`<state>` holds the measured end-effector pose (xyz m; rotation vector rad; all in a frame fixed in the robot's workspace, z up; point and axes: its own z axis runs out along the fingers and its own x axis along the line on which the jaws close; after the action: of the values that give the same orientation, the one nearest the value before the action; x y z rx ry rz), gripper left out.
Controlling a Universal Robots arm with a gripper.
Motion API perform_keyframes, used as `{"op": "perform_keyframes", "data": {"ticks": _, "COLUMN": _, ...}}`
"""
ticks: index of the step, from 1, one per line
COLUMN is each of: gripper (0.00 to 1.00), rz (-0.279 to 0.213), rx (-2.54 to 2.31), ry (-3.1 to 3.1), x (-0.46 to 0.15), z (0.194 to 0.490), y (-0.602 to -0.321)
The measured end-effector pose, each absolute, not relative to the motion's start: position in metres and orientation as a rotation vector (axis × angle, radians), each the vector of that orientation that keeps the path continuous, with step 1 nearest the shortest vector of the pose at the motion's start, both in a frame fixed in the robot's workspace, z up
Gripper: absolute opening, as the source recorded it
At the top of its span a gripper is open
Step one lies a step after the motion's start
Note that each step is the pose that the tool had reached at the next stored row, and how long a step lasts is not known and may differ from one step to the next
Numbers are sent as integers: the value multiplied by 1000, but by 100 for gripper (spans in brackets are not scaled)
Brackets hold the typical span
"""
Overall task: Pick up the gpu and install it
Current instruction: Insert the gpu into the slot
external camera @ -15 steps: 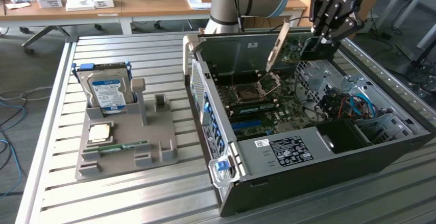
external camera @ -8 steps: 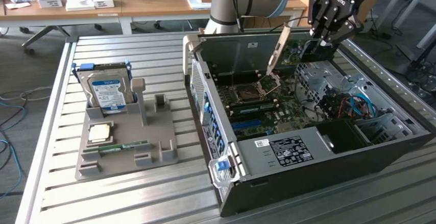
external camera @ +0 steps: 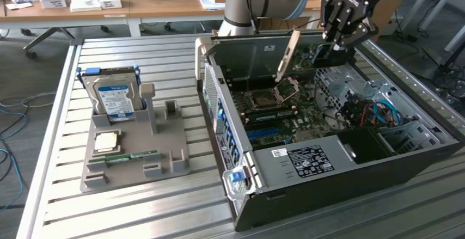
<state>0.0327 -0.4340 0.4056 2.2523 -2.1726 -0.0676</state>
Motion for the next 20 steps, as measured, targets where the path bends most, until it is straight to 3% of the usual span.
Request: {"op": "perform_keyframes", "data": {"ticks": 20, "gripper": 27, "rz": -42, "rx": 2264, "ry": -2183, "x": 1, "z": 376, "y": -434}}
